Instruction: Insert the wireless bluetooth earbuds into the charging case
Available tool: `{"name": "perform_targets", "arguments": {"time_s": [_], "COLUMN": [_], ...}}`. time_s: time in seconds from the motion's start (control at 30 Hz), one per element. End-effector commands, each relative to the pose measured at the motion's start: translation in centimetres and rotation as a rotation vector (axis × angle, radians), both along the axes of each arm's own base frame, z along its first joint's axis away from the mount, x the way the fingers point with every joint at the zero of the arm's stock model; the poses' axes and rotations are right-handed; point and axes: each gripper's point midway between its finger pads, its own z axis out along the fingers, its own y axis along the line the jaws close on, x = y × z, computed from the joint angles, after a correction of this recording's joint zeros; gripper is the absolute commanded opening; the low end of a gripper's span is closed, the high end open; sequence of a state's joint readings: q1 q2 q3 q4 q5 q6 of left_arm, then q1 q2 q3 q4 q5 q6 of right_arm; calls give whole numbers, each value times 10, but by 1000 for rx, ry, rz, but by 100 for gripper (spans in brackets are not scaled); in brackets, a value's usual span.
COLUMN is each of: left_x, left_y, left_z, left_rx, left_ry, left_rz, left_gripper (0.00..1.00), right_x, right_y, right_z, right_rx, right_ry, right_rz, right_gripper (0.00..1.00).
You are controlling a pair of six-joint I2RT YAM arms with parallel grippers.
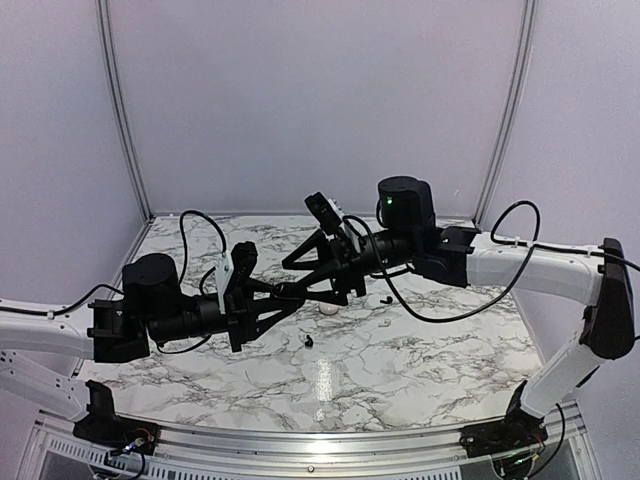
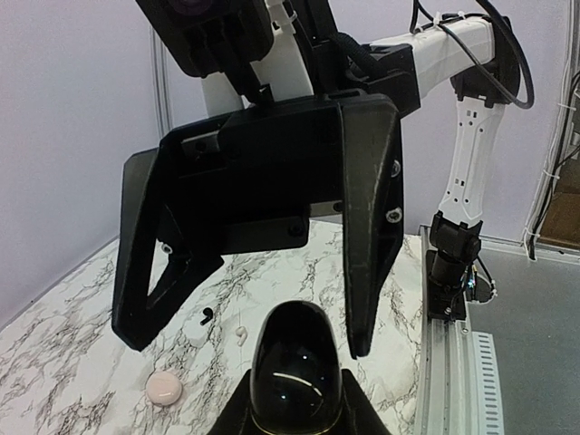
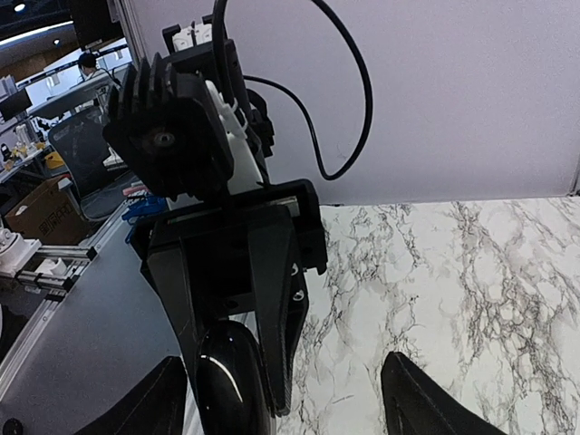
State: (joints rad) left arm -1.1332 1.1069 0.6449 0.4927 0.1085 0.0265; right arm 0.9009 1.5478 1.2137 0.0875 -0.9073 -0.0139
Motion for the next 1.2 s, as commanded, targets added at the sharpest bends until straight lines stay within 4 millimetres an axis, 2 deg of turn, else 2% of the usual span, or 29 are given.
{"name": "perform_targets", "arguments": {"time_s": [0.0, 0.2, 0.47, 0.7, 0.97, 1.17], "left_x": [1, -4, -16, -23, -21, -16], "left_y": [-2, -4, -2, -2, -3, 3], "left_z": [18, 21, 16, 17, 19, 5], "left_rx": [-32, -37, -25, -29, -30, 7], "left_ry": [-10, -17, -34, -40, -52, -86], "left_rz": [-10, -38, -97, -137, -129, -88], "left_gripper": [0, 0, 0, 0, 0, 0], "right_x": [-5, 12, 26, 46, 49, 35], "right_y": [5, 9, 1, -11, -12, -20], "right_z": [5, -4, 13, 16, 11, 31], "right_rx": [-9, -43, 6, 36, 20, 72], "right_ry": [-32, -22, 1, 44, 45, 15], "right_rz": [15, -85, -146, -205, -209, -157], "right_gripper": [74, 69, 66, 65, 63, 64]}}
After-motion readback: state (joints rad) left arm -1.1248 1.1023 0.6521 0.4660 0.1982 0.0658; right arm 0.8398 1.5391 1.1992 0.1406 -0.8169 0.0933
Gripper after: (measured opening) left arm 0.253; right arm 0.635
